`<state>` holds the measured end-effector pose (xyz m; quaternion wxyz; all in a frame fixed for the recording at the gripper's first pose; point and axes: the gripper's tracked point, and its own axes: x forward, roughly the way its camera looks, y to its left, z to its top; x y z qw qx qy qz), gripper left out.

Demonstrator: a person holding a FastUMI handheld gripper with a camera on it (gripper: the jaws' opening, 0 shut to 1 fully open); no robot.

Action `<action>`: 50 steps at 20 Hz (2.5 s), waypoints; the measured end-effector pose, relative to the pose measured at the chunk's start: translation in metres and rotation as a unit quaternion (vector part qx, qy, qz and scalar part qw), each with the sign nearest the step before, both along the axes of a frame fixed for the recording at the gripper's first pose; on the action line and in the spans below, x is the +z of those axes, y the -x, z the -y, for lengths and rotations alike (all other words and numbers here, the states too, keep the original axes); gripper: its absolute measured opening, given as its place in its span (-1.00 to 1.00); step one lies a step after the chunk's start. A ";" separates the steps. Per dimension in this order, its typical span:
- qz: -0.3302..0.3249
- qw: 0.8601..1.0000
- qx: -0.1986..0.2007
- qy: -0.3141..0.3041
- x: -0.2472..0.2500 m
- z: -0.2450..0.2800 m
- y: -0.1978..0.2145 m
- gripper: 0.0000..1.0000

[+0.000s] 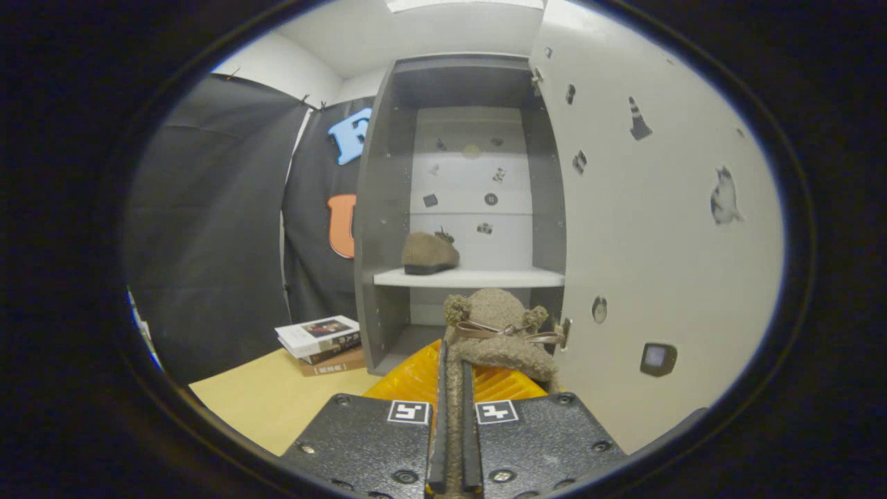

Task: Open the shoe cabinet door, grab the shoes and put them into the shoe cabinet, then close the shoe cabinet door.

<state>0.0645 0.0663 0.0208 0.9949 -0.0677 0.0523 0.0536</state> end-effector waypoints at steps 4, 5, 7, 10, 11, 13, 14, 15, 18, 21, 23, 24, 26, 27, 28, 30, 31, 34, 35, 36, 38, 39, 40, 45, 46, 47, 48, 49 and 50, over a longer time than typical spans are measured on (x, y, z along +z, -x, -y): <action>0.029 0.999 0.014 0.015 0.062 -0.015 -0.009 -0.78; 0.032 0.999 0.015 0.018 0.074 -0.019 -0.012 -0.78; 0.035 0.999 0.013 0.019 0.098 -0.023 -0.023 -0.78; 0.046 0.999 0.004 0.028 0.136 -0.025 -0.047 -0.78; 0.047 0.998 0.000 0.030 0.146 -0.025 -0.056 -0.78; 0.048 0.998 -0.005 0.033 0.163 -0.025 -0.079 -0.78; 0.049 0.998 -0.006 0.035 0.170 -0.024 -0.091 -0.78; 0.050 0.998 -0.008 0.034 0.177 -0.022 -0.104 -0.78; 0.047 0.998 -0.015 0.027 0.183 -0.015 -0.144 -0.78; 0.033 0.998 -0.019 0.041 0.177 -0.004 -0.193 -0.77; 0.023 0.998 -0.023 0.062 0.169 0.002 -0.227 -0.77; 0.018 0.997 -0.027 0.065 0.164 0.005 -0.243 -0.76; -0.003 0.998 -0.030 0.055 0.145 0.008 -0.276 -0.74; -0.011 0.998 -0.034 0.052 0.136 0.014 -0.290 -0.73; -0.019 0.997 -0.042 0.059 0.128 0.020 -0.303 -0.74; -0.030 0.995 -0.051 0.080 0.110 0.026 -0.325 -0.74; -0.036 0.994 -0.049 0.088 0.101 0.028 -0.335 -0.74; -0.049 0.993 -0.048 0.098 0.079 0.030 -0.361 -0.72; -0.049 0.992 -0.049 0.105 0.075 0.031 -0.370 -0.70; -0.051 0.991 -0.048 0.114 0.070 0.031 -0.377 -0.67; -0.066 0.988 -0.053 0.126 0.060 0.033 -0.384 -0.65; -0.078 0.988 -0.055 0.120 0.053 0.032 -0.387 -0.62; -0.088 0.988 -0.057 0.113 0.050 0.032 -0.389 -0.61; -0.103 0.989 -0.062 0.089 0.047 0.029 -0.387 -0.15; -0.107 0.989 -0.062 0.082 0.047 0.028 -0.384 0.06; -0.110 0.989 -0.059 0.074 0.048 0.025 -0.381 0.11; -0.111 0.990 -0.060 0.064 0.049 0.024 -0.376 0.13; -0.113 0.991 -0.056 0.054 0.050 0.020 -0.372 0.31; -0.117 0.990 -0.055 0.049 0.050 0.019 -0.367 0.48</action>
